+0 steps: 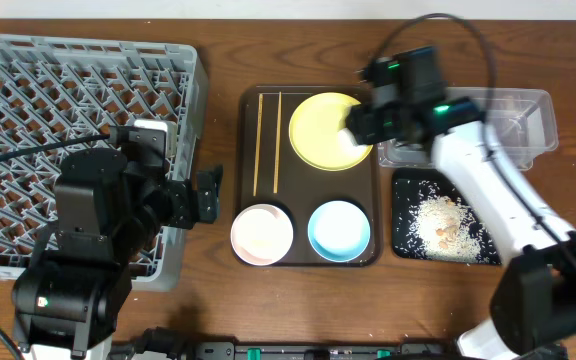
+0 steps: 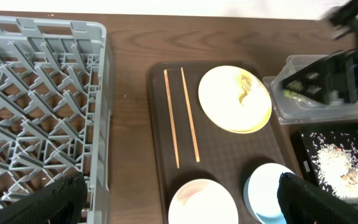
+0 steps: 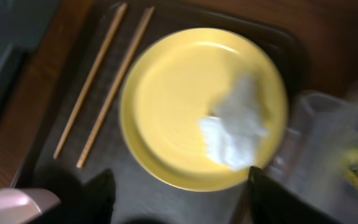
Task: Sort waste into correct bins and load items into the dishwasher
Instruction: 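Grasp the white tissue on the yellow plate and drop it in the bin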
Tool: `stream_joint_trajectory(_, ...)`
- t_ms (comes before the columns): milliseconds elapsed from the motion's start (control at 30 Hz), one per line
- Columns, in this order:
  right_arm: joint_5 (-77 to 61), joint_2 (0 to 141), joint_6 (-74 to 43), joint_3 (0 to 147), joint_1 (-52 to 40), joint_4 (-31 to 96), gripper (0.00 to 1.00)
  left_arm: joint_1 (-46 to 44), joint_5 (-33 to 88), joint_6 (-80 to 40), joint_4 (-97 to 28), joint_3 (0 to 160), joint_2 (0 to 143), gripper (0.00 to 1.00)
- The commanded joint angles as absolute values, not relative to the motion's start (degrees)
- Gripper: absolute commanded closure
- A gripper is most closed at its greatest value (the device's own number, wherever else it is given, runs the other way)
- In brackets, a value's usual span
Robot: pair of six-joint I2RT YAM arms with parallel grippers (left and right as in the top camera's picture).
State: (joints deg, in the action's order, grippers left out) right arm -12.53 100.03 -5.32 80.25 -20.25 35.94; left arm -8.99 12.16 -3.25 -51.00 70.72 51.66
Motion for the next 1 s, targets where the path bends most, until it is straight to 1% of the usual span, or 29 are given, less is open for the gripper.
stream_joint_trajectory(0,1.9,103.4,-8.5,81.1,-25.9,34.2,0.27,-8.7,13.1,-3.9,-51.0,71.9,51.6,0.02)
stream_joint_trajectory(67,11.2,106.4,-10.7,81.1,-27.9,31.6,0.24,-8.7,13.1,-3.9,-51.0,71.9,51.6,0.02)
stream_joint_trajectory(133,16.9,109.9,-10.7,81.1,-28.8,28.3,0.14,-8.7,13.1,-3.9,-51.0,71.9,51.6,0.02)
stream_joint_trajectory(200,19.4,113.6,-10.7,81.1,-28.9,25.0,0.15,-8.7,13.1,-3.9,-51.0,71.9,51.6,0.02)
stream_joint_trajectory(300,19.5,117.8,-10.7,81.1,-28.5,22.2,0.16,-8.7,13.1,-3.9,-51.0,71.9,51.6,0.02)
stream_joint_trajectory(333,19.2,119.0,-10.7,81.1,-28.1,21.6,0.19,-8.7,13.1,-3.9,-51.0,71.9,51.6,0.02)
stream_joint_trajectory(367,18.5,119.7,-10.7,81.1,-27.9,21.4,0.24,-8.7,13.1,-3.9,-51.0,71.9,51.6,0.02)
stream_joint_trajectory(433,16.0,120.6,-10.7,81.1,-27.3,21.6,0.39,-8.7,13.1,-3.9,-51.0,71.9,51.6,0.02)
stream_joint_trajectory(467,14.4,120.6,-10.7,81.2,-27.2,21.8,0.53,-8.7,13.1,-3.9,-51.0,71.9,51.6,0.02)
stream_joint_trajectory(500,13.1,120.4,-10.6,81.3,-27.2,21.9,0.70,-8.7,13.1,-3.9,-51.0,71.9,51.6,0.02)
stream_joint_trajectory(567,11.0,118.7,-10.2,81.8,-27.2,22.8,0.93,-8.7,13.1,-3.9,-51.0,71.9,51.6,0.02)
stream_joint_trajectory(600,10.4,117.3,-10.2,82.1,-27.2,23.5,0.99,-8.7,13.1,-3.9,-51.0,71.9,51.6,0.02)
stream_joint_trajectory(800,8.6,103.5,-10.2,82.5,-24.3,27.6,0.99,-8.7,13.1,-3.9,-51.0,71.9,51.6,0.02)
stream_joint_trajectory(967,8.5,96.4,-10.2,82.5,-15.9,34.2,0.99,-8.7,13.1,-3.9,-51.0,71.9,51.6,0.02)
